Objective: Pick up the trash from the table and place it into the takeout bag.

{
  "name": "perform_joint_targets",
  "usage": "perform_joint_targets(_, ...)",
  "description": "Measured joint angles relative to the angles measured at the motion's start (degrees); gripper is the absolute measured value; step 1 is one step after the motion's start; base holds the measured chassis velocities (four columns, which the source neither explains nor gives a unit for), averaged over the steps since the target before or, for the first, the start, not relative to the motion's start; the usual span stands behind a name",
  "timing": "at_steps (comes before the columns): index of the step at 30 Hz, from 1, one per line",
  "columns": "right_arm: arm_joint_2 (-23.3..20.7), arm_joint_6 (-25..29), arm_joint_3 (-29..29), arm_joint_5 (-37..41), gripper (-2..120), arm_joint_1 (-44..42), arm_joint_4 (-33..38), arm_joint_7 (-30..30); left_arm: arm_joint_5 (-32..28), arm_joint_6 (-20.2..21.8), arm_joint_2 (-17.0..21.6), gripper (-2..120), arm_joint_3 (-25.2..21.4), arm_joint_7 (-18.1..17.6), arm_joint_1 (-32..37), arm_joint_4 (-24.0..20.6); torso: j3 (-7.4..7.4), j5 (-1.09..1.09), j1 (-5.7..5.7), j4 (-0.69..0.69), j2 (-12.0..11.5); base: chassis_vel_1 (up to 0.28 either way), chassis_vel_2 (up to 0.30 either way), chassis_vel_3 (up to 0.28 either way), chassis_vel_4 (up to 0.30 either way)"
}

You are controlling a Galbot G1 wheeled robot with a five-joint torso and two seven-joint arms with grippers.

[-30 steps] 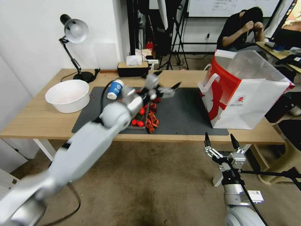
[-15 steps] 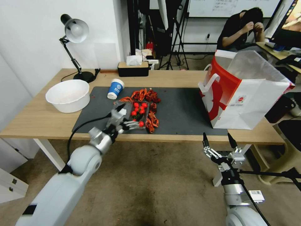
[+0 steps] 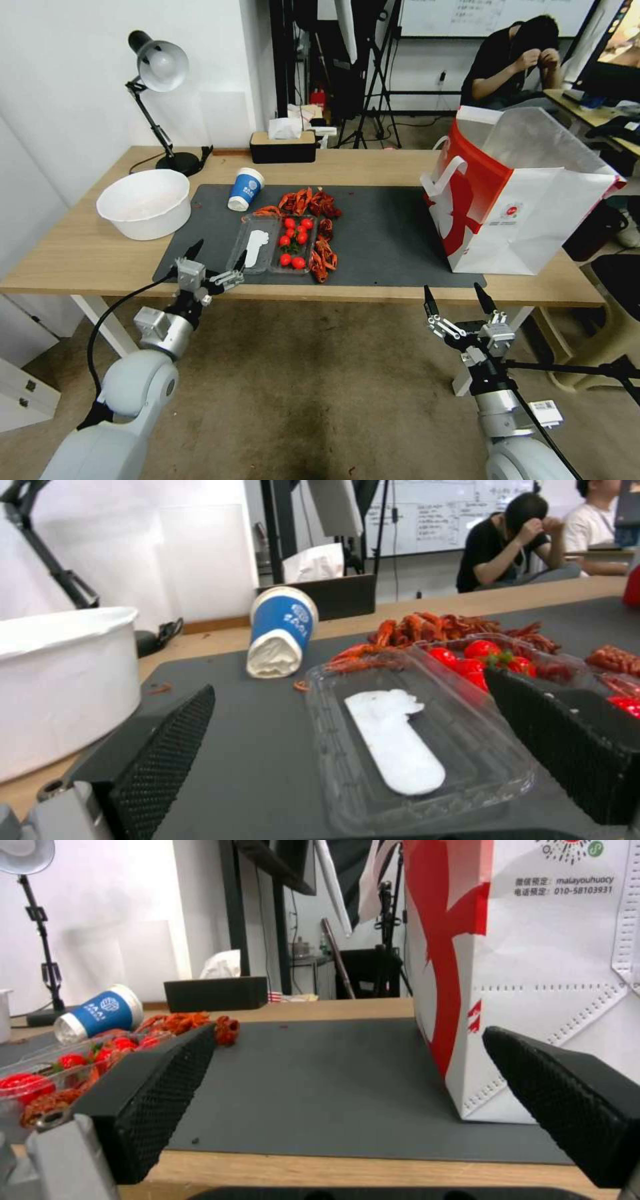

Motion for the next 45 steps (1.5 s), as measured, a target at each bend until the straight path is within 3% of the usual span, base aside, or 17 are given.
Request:
perform_joint_targets(7,-0.11,-0.03,0.21,0.02,100,-0.26,0.05,0.03,-0.3,-0.11,0.06,100,0.33,0.01,-0.37,0.01,0.0,-0.02,0.0,0.01,-0.01,0.0,0.0,0.0,0.0)
perform_joint_targets(12,0.13,-0.03,0.21,-0.05,100,-0.35,-0.02,0.11,-2.76,1.29,2.15,100,3.05,-1.62,-5.87,1.61,0.01,-0.01,0.02,0.0,-0.01,0.0,0.0,0.0,0.0)
perform_joint_targets(15,0.27,-0.04,0.18,-0.21,100,-0.34,-0.02,0.16,-4.45,2.84,3.68,100,5.14,-2.73,-9.53,2.83,0.01,0.0,0.02,0.0,-0.01,0.0,0.0,0.0,0.0)
perform_joint_targets(18,0.59,-0.13,0.05,-0.48,100,-0.29,-0.01,0.22,-5.31,8.91,5.51,100,8.79,-7.91,-16.14,4.81,0.01,-0.03,0.02,0.01,-0.01,0.0,0.0,0.0,0.0)
perform_joint_targets(20,0.67,-0.15,0.03,-0.56,100,-0.29,0.0,0.24,-5.67,10.03,5.8,100,9.58,-8.84,-17.79,5.35,0.01,-0.01,0.02,0.01,-0.01,0.0,0.0,0.0,0.0)
perform_joint_targets(23,0.91,-0.21,-0.06,-1.21,100,-0.29,-0.04,0.34,-8.65,14.96,6.54,100,13.2,-12.39,-26.04,8.65,0.01,-0.02,0.02,-0.02,-0.01,0.0,0.0,0.0,0.0)
perform_joint_targets(27,1.02,-0.25,-0.11,-1.48,100,-0.29,-0.06,0.39,-12.25,18.89,6.7,100,15.91,-14.98,-31.22,11.45,0.01,0.02,0.02,-0.01,-0.01,0.0,0.0,0.0,0.0)
perform_joint_targets(28,1.09,-0.27,-0.1,-1.56,100,-0.3,-0.07,0.42,-14.34,21.87,6.69,100,17.9,-16.91,-35.03,14.31,0.02,-0.05,0.02,-0.02,-0.01,0.0,0.0,0.0,0.0)
perform_joint_targets(29,1.14,-0.28,-0.06,-1.59,100,-0.35,-0.07,0.45,-15.13,23.06,6.62,100,19.5,-17.82,-38.09,17.05,0.01,0.04,0.02,-0.01,-0.01,0.0,0.0,0.0,0.0)
perform_joint_targets(33,1.13,-0.3,0.14,-1.59,100,-0.55,-0.11,0.47,-16.54,24.76,6.2,100,21.85,-18.1,-42.49,20.88,0.02,-0.06,0.03,0.0,-0.01,0.0,0.0,0.0,0.0)
perform_joint_targets(36,1.09,-0.3,0.37,-1.59,100,-0.65,-0.39,0.52,-16.91,25.39,5.48,100,23.56,-17.93,-46.14,24.25,0.01,0.03,0.02,0.0,-0.01,0.0,0.0,0.0,0.0)
perform_joint_targets(45,0.99,-0.28,0.54,-1.48,100,-0.35,-1.13,0.65,-16.17,27.1,2.82,100,26.84,-16.15,-53.69,33.06,0.01,0.0,0.01,0.0,-0.01,0.0,0.0,0.0,0.0)
